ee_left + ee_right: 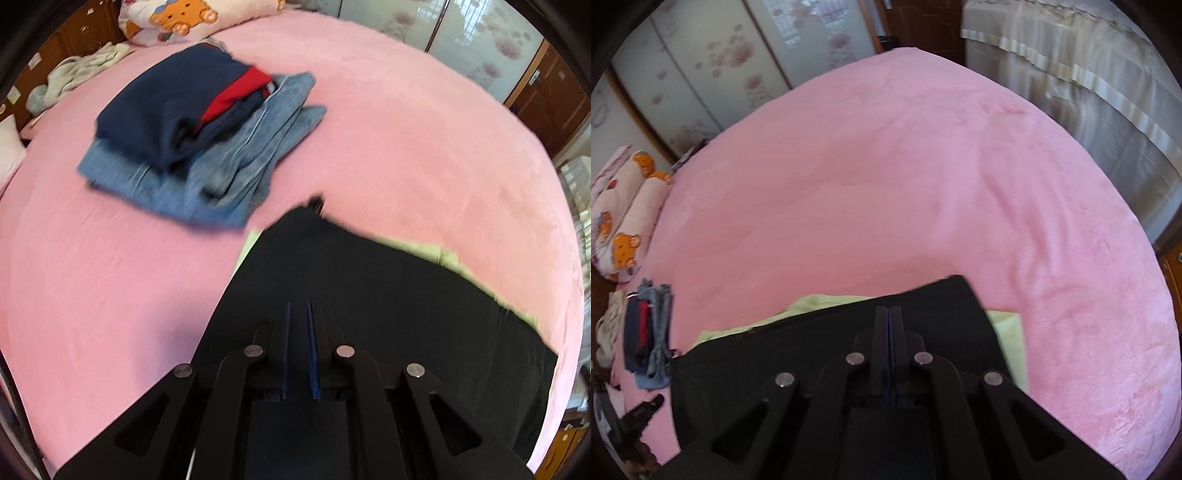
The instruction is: Fold large clothes
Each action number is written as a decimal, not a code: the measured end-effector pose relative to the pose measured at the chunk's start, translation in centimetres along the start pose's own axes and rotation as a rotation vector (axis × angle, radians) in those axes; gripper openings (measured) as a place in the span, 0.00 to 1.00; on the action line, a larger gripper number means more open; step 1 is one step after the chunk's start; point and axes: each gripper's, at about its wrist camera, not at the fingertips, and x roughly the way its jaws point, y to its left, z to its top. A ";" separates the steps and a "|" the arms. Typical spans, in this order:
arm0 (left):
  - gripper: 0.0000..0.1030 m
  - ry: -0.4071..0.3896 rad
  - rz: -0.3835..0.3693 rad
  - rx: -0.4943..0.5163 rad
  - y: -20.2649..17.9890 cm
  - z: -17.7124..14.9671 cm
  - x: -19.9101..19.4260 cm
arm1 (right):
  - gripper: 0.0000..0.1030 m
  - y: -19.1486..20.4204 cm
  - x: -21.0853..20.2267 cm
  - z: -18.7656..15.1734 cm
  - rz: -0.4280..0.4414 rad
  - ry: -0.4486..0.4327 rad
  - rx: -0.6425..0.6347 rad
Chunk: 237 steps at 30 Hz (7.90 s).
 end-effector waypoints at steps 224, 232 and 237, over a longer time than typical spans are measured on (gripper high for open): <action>0.81 0.165 -0.124 0.539 -24.2 -25.2 -4.7 | 0.09 -15.6 0.1 -3.9 0.167 0.152 0.033; 0.65 0.193 -0.300 0.429 -23.3 -27.2 -6.6 | 0.09 -11.3 -2.6 -10.6 0.372 0.227 -0.031; 0.21 0.193 -0.337 0.480 -24.0 -29.9 -6.7 | 0.00 -9.8 -1.3 -15.5 0.415 0.299 -0.054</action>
